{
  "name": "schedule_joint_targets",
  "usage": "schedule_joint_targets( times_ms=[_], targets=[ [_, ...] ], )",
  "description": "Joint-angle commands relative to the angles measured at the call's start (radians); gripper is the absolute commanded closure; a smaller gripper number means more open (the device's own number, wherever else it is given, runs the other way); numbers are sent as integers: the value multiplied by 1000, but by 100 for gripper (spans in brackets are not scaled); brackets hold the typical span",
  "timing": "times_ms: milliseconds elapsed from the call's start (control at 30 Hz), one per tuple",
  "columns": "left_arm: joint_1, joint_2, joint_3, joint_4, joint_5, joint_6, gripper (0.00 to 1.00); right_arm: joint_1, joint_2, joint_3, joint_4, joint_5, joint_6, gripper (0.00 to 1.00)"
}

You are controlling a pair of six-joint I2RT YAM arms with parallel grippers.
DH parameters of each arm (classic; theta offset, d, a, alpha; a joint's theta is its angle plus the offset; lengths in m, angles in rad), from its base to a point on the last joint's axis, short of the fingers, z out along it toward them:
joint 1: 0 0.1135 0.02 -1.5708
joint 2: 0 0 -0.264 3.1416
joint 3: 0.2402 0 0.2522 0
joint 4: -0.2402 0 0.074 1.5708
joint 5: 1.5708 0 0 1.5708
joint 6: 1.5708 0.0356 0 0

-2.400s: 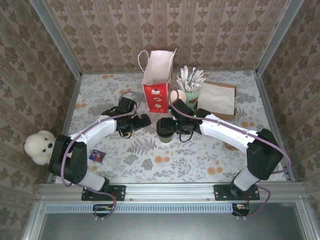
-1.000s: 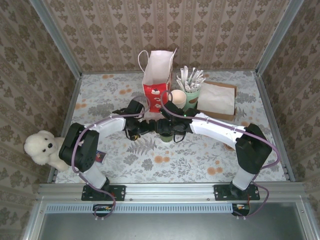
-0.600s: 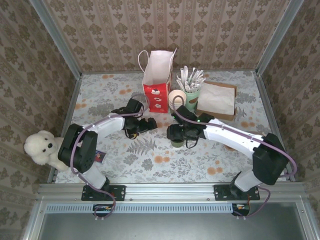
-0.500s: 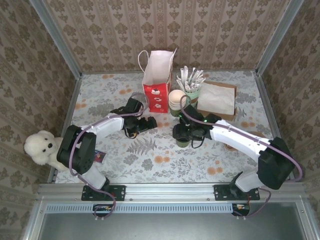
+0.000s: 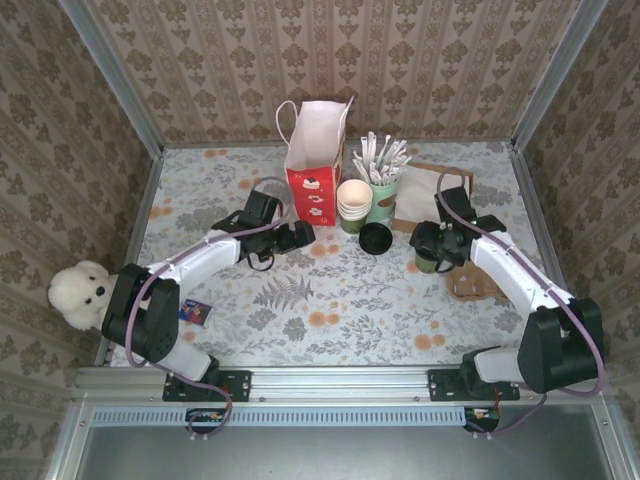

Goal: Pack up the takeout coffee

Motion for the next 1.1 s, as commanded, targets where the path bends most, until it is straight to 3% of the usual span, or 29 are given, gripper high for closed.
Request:
schedule_joint_targets(
  times_ms=[0,233,600,1067],
  targets=[
    [0,-54,-36,68,-30,2,0,-17,84,65,62,-15,-40,21],
    [2,-136,-75,121,-107,17,0,-6,228,175,140,-76,-1,21],
    [23,-163,-95,170,-123,29,0,-14,386,365,78,32,5,20],
    [90,-209,-95,57,-183,9,0,-47,525,514,59,23,1,17]
  ],
)
